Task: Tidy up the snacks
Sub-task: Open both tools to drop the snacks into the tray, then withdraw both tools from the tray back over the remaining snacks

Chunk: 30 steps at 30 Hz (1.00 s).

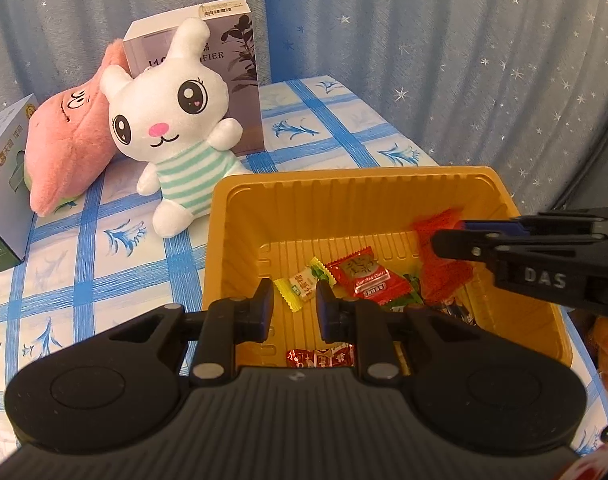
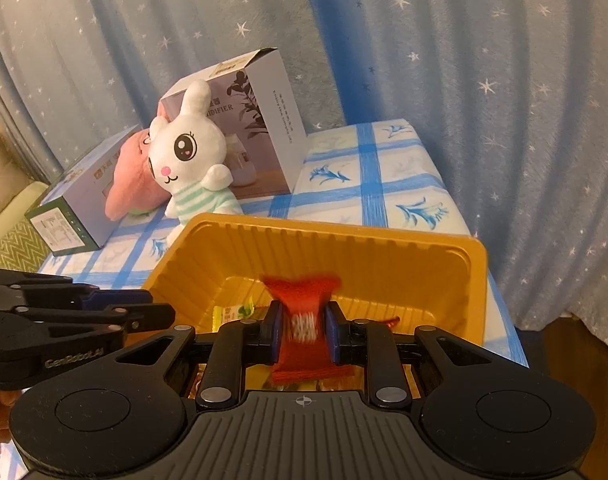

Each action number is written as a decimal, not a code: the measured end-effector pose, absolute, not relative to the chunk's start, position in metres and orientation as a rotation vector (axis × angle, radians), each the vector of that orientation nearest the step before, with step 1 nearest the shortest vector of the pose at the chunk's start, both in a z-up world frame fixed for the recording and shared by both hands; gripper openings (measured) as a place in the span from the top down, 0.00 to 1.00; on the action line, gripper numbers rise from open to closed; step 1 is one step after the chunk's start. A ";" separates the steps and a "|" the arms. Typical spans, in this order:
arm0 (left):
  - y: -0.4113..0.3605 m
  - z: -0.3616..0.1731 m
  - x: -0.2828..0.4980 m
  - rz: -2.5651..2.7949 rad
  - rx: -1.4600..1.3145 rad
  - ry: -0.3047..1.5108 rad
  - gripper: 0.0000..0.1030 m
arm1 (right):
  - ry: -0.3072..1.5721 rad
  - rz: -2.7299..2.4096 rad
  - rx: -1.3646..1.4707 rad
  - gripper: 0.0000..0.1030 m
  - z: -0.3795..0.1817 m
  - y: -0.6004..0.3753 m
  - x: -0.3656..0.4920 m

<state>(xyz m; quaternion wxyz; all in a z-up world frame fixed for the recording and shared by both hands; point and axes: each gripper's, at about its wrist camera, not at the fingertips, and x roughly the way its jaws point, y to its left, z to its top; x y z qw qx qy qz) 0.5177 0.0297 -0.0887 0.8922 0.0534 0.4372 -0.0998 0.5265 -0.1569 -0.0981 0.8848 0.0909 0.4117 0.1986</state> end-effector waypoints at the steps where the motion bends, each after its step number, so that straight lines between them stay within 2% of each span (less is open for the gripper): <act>1: 0.030 -0.089 0.517 -0.204 0.109 0.907 0.81 | 0.855 0.415 0.184 0.78 -0.099 -0.156 0.528; 22: 0.034 -0.085 0.505 -0.185 0.090 0.912 0.80 | 0.839 0.432 0.179 0.78 -0.098 -0.158 0.522; 30: 0.035 -0.076 0.490 -0.195 0.072 0.890 0.77 | 0.829 0.427 0.189 0.78 -0.087 -0.164 0.506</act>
